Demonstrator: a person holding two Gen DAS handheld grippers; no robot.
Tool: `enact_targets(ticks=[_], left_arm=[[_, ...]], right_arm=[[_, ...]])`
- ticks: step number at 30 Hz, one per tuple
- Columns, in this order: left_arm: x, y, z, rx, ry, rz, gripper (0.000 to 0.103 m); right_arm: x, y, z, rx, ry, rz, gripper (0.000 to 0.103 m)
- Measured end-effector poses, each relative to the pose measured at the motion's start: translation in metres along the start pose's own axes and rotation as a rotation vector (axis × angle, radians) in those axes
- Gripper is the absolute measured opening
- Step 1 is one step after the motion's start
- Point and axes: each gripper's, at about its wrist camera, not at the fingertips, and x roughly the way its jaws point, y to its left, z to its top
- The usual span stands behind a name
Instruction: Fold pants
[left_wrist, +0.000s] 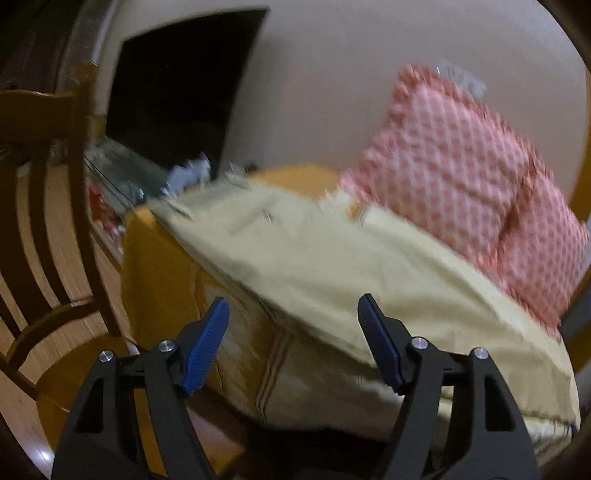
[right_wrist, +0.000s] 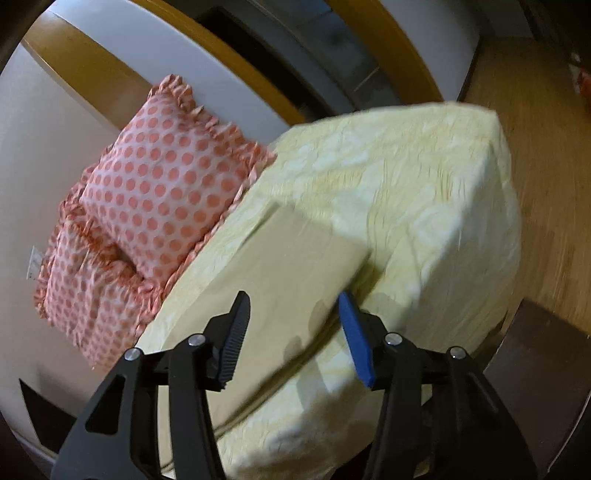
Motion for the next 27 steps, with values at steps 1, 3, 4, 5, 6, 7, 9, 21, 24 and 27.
enact_targets(ticks=[1, 3, 4, 5, 6, 7, 9, 21, 24, 27], left_arm=[[-0.002, -0.001, 0.003, -0.003, -0.028, -0.006, 0.073], [0.003, -0.012, 0.007, 0.026, -0.037, -0.026, 0.079], [0.008, -0.019, 0.007, 0.05, -0.03, -0.036, 0.079], [0.013, -0.025, 0.006, 0.072, -0.023, -0.048, 0.08], [0.02, -0.031, 0.005, 0.093, -0.01, -0.064, 0.081], [0.026, -0.038, 0.003, 0.111, 0.006, -0.076, 0.081], [0.037, -0.047, -0.002, 0.135, 0.033, -0.09, 0.081], [0.057, -0.049, -0.02, 0.137, 0.099, -0.118, 0.083], [0.056, -0.048, -0.019, 0.126, 0.089, -0.131, 0.083], [0.05, -0.042, -0.016, 0.089, 0.065, -0.151, 0.083]], right_arm=[[0.001, -0.002, -0.003, 0.013, 0.015, 0.008, 0.051], [0.001, -0.004, -0.006, 0.027, 0.011, 0.021, 0.05], [0.002, -0.003, -0.007, 0.024, 0.007, 0.02, 0.05], [0.003, -0.002, -0.006, 0.021, 0.004, 0.013, 0.05], [0.005, -0.001, -0.005, 0.023, -0.002, 0.008, 0.049], [0.008, 0.0, -0.005, 0.027, -0.008, 0.009, 0.049], [0.011, 0.003, -0.007, 0.041, -0.011, 0.016, 0.049], [0.032, 0.032, -0.012, -0.089, -0.044, 0.056, 0.003], [0.025, 0.085, -0.008, -0.238, -0.072, 0.127, 0.003], [0.021, 0.161, -0.02, -0.395, -0.047, 0.281, 0.003]])
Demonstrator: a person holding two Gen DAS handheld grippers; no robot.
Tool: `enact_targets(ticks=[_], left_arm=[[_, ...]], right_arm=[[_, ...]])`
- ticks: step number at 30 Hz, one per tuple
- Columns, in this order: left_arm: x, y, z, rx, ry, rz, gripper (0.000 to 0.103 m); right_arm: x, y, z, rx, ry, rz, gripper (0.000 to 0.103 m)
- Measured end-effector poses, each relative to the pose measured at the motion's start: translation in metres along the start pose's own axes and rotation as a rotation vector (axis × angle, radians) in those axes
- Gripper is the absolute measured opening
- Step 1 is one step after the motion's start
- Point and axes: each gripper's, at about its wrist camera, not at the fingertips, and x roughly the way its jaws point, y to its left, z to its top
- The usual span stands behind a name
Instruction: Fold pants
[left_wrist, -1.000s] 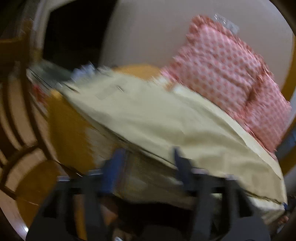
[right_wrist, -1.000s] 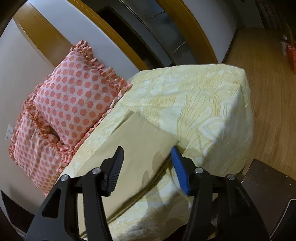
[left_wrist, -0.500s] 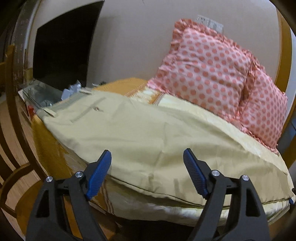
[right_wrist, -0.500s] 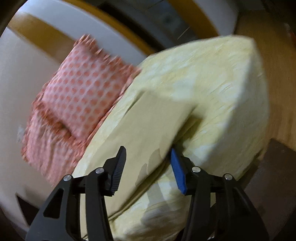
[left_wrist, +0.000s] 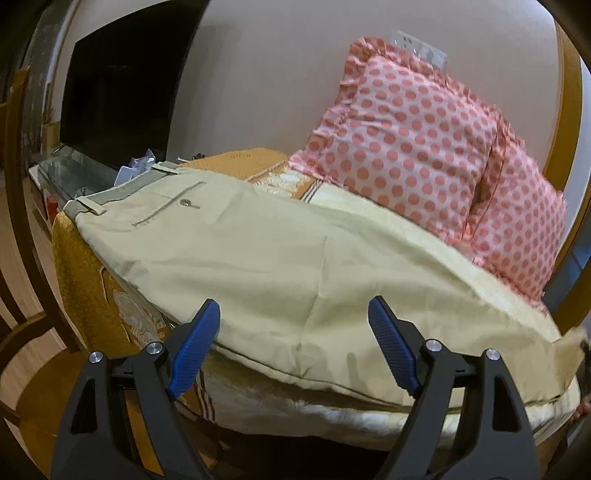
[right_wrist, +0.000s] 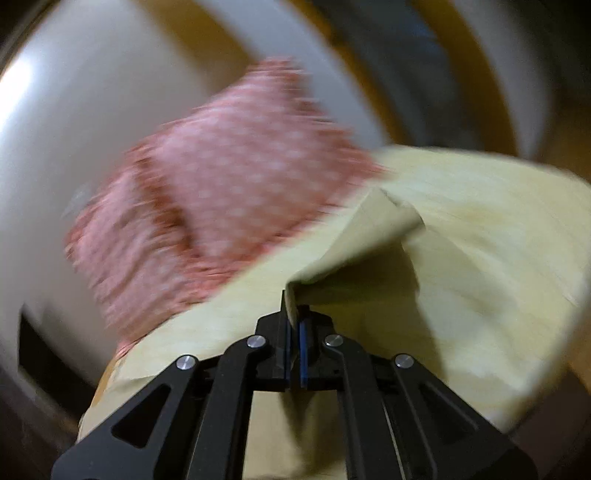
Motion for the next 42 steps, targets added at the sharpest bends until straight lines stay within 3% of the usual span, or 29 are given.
enact_targets(ticks=[4, 5, 7, 9, 10, 11, 12, 14, 17, 18, 20, 22, 24, 30, 34, 42], left_arm=[[-0.01, 0.007, 0.005, -0.035, -0.045, 0.014, 0.083], [-0.013, 0.009, 0.006, -0.037, -0.055, 0.027, 0.083], [-0.016, 0.014, 0.008, -0.043, -0.067, 0.048, 0.083], [-0.019, 0.023, 0.008, -0.057, -0.069, 0.075, 0.083], [-0.02, 0.029, 0.008, -0.067, -0.068, 0.089, 0.083], [-0.021, 0.037, 0.008, -0.081, -0.065, 0.106, 0.084], [-0.022, 0.043, 0.007, -0.089, -0.066, 0.121, 0.084], [-0.024, 0.058, 0.006, -0.115, -0.071, 0.156, 0.084], [-0.025, 0.076, 0.005, -0.163, -0.078, 0.178, 0.084], [-0.024, 0.082, 0.005, -0.182, -0.083, 0.18, 0.084], [-0.02, 0.089, 0.006, -0.206, -0.08, 0.18, 0.084], [-0.017, 0.097, 0.008, -0.236, -0.075, 0.173, 0.084], [-0.014, 0.105, 0.012, -0.258, -0.077, 0.166, 0.084], [0.0, 0.127, 0.033, -0.299, -0.1, 0.201, 0.084], [0.017, 0.14, 0.038, -0.338, -0.048, 0.181, 0.084], [0.035, 0.114, 0.041, -0.189, -0.03, 0.227, 0.084]], right_arm=[[0.031, 0.117, -0.017, -0.191, 0.119, 0.285, 0.003], [0.043, 0.151, -0.035, -0.247, 0.184, 0.37, 0.003], [0.064, 0.201, -0.074, -0.364, 0.342, 0.457, 0.004], [0.086, 0.241, -0.132, -0.526, 0.567, 0.485, 0.016], [0.089, 0.249, -0.15, -0.576, 0.622, 0.481, 0.024], [0.087, 0.256, -0.168, -0.632, 0.657, 0.479, 0.04], [0.082, 0.257, -0.175, -0.656, 0.653, 0.488, 0.049], [0.073, 0.256, -0.173, -0.657, 0.611, 0.492, 0.052], [0.07, 0.251, -0.157, -0.66, 0.47, 0.384, 0.053], [0.076, 0.25, -0.158, -0.684, 0.462, 0.316, 0.057], [0.093, 0.255, -0.176, -0.75, 0.583, 0.267, 0.058], [0.085, 0.257, -0.186, -0.824, 0.541, 0.273, 0.065], [0.086, 0.255, -0.185, -0.811, 0.546, 0.28, 0.071], [0.093, 0.256, -0.181, -0.779, 0.541, 0.306, 0.077], [0.085, 0.258, -0.189, -0.766, 0.541, 0.325, 0.08], [0.082, 0.26, -0.191, -0.768, 0.542, 0.339, 0.087]])
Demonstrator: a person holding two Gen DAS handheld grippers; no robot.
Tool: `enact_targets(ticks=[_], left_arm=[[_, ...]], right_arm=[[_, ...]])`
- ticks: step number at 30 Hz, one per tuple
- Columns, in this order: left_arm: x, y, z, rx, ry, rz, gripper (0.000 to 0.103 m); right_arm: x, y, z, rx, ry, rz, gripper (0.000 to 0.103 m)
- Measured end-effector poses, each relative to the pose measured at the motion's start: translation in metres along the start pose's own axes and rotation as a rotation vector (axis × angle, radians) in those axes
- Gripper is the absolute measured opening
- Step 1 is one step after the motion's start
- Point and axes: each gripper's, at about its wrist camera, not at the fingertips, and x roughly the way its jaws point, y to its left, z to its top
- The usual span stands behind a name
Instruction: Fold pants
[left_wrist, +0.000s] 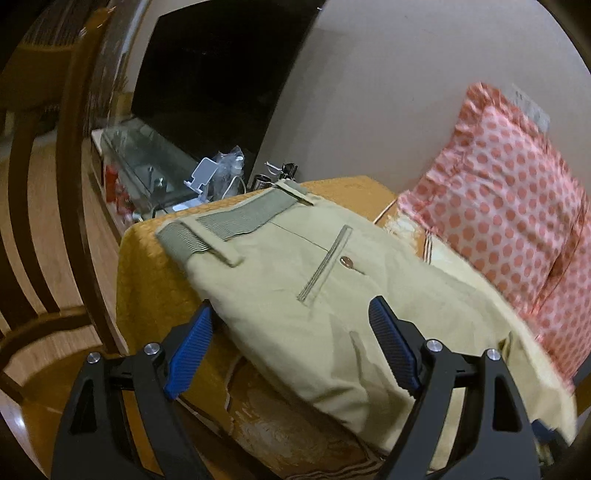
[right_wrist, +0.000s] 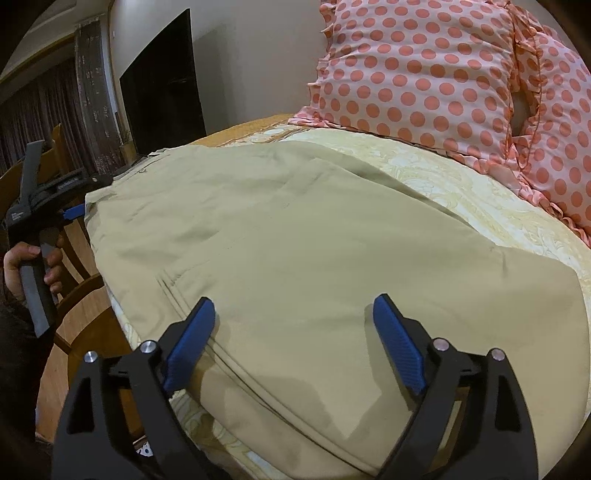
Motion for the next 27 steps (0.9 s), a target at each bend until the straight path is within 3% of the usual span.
enact_targets(ticks=[10, 15, 20, 25, 27], left_arm=[[0.004, 0.0, 0.007, -0.026, 0.017, 0.029, 0.085], [0.002, -0.011, 0.002, -0.098, 0.099, -0.173, 0.085], [-0.006, -0.008, 0.008, -0.19, 0.091, -0.341, 0.084], [0.016, 0.024, 0.021, -0.369, 0.141, -0.323, 0.063], [0.021, 0.035, 0.018, -0.443, 0.165, -0.321, 0.044]], right_arm=[[0.001, 0.001, 0.0, 0.002, -0.004, 0.012, 0.091], [0.001, 0.002, 0.0, 0.0, -0.008, 0.018, 0.093], [0.001, 0.001, 0.0, 0.001, -0.011, 0.023, 0.093], [0.0, 0.001, -0.001, 0.005, -0.017, 0.027, 0.093], [0.0, 0.001, -0.001, 0.006, -0.019, 0.028, 0.093]])
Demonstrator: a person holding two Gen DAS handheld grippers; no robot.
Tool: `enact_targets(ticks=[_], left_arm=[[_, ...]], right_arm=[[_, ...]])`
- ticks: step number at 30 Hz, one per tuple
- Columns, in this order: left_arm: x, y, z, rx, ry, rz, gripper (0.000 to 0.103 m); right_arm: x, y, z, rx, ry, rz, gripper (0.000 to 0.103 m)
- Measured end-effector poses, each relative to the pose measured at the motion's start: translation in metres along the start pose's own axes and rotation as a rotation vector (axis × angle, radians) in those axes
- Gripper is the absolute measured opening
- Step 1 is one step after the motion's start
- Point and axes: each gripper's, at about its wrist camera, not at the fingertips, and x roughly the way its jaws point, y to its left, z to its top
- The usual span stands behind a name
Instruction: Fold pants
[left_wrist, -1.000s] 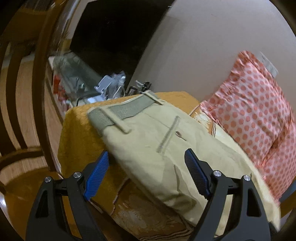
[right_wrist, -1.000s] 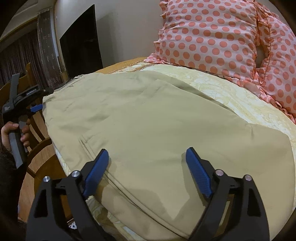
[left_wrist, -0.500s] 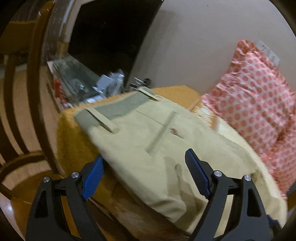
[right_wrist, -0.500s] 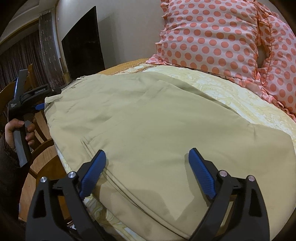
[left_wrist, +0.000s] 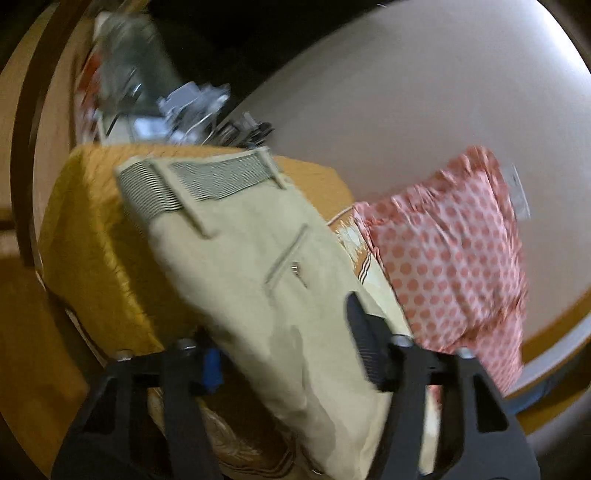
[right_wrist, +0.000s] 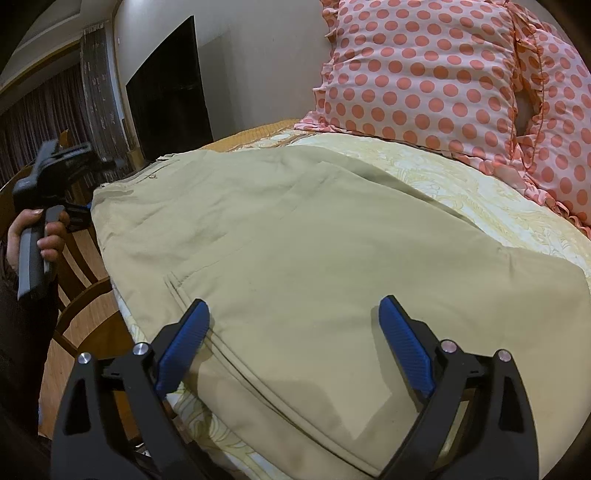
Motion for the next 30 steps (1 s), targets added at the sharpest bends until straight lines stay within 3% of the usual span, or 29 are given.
enact_targets(ticks=[1, 3, 6, 9, 12, 14, 17, 21, 23, 27, 29, 30], left_arm=[[0.0, 0.002, 0.0, -0.018, -0.001, 0.016, 0.039], [-0.003, 0.009, -0.003, -0.055, -0.01, 0.056, 0.016], [-0.003, 0.007, -0.005, -0.037, -0.021, 0.085, 0.01], [-0.008, -0.033, -0.005, 0.144, -0.061, 0.168, 0.009], [-0.013, -0.096, -0.014, 0.372, -0.116, 0.194, 0.009], [-0.012, -0.142, -0.029, 0.516, -0.135, 0.172, 0.009], [-0.004, -0.221, -0.084, 0.792, -0.12, 0.061, 0.009], [0.007, -0.277, -0.182, 1.055, 0.033, -0.148, 0.009], [0.015, -0.286, -0.24, 1.175, 0.161, -0.245, 0.009], [0.038, -0.266, -0.335, 1.369, 0.393, -0.286, 0.009], [0.045, -0.259, -0.347, 1.363, 0.46, -0.287, 0.009], [0.044, -0.258, -0.351, 1.379, 0.442, -0.276, 0.009]], right_arm=[[0.0, 0.0, 0.0, 0.001, -0.001, 0.001, 0.093], [-0.001, -0.001, -0.001, 0.006, -0.005, 0.007, 0.093], [-0.005, -0.005, -0.001, 0.035, -0.012, 0.03, 0.093], [-0.015, -0.016, -0.002, 0.087, -0.022, 0.057, 0.093], [-0.032, -0.034, -0.005, 0.17, -0.057, 0.07, 0.093], [-0.049, -0.051, -0.007, 0.242, -0.103, 0.08, 0.093], [-0.083, -0.081, -0.013, 0.355, -0.192, 0.054, 0.093], [-0.133, -0.133, -0.03, 0.538, -0.317, -0.028, 0.093], [-0.149, -0.159, -0.042, 0.643, -0.304, -0.063, 0.093], [-0.163, -0.206, -0.068, 0.851, -0.313, -0.007, 0.093], [-0.163, -0.214, -0.073, 0.891, -0.312, 0.032, 0.093], [-0.163, -0.217, -0.074, 0.901, -0.313, 0.049, 0.093]])
